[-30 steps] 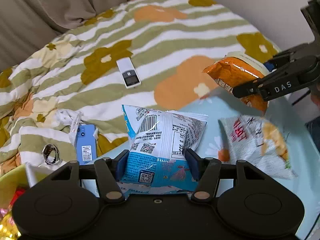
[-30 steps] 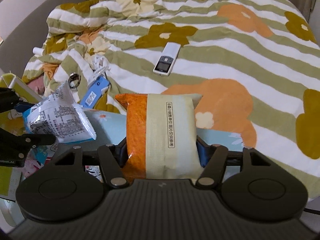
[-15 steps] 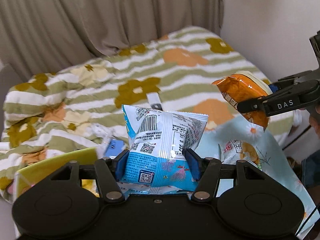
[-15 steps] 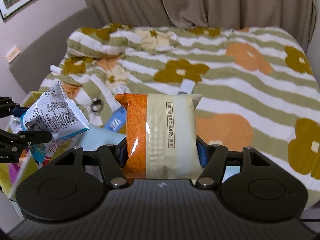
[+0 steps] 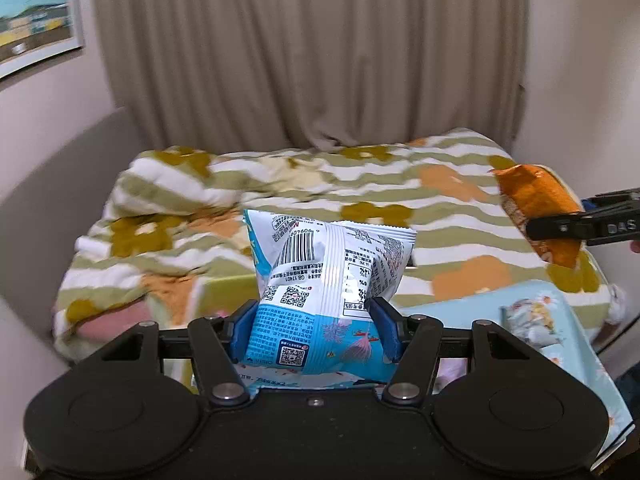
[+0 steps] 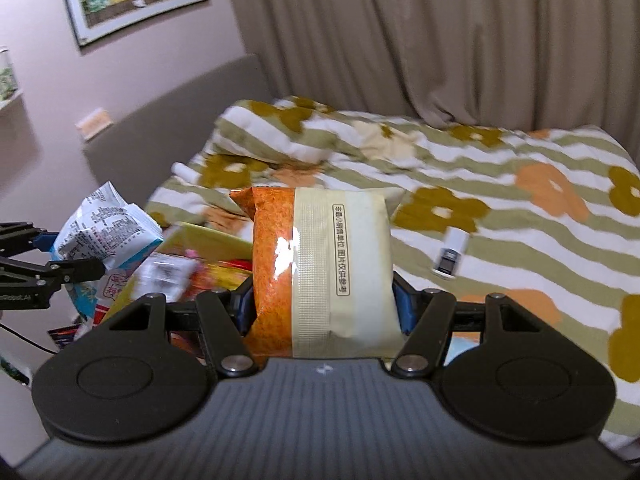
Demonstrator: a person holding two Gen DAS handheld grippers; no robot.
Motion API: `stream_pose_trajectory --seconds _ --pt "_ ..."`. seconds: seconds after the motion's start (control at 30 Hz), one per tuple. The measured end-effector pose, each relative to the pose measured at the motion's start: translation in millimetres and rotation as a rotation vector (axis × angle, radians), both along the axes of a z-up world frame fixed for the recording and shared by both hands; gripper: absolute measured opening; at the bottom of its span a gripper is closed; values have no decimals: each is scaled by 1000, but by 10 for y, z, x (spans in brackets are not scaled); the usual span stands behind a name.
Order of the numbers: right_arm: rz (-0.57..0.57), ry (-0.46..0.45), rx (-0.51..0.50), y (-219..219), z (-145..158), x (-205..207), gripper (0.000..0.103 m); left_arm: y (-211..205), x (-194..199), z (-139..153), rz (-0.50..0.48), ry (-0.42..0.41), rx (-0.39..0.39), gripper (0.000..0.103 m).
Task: Organize snacks
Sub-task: 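Carry both bags into the cardboard box and open both tools to release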
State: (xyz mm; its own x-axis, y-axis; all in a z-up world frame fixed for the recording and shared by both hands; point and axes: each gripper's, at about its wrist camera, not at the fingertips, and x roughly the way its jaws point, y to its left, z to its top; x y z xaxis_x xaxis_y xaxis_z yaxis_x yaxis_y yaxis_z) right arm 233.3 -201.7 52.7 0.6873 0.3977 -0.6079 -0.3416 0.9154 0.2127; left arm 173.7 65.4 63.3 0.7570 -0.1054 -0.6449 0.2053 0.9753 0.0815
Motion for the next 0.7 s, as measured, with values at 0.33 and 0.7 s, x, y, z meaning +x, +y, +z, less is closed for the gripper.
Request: stream_pose_trajectory --seconds 0.33,0.7 --pt "58 17 16 1131 -27 -229 79 976 -191 -122 102 76 -104 65" --pt "-18 106 23 1951 -413 -375 79 1354 -206 -581 94 168 -194 65"
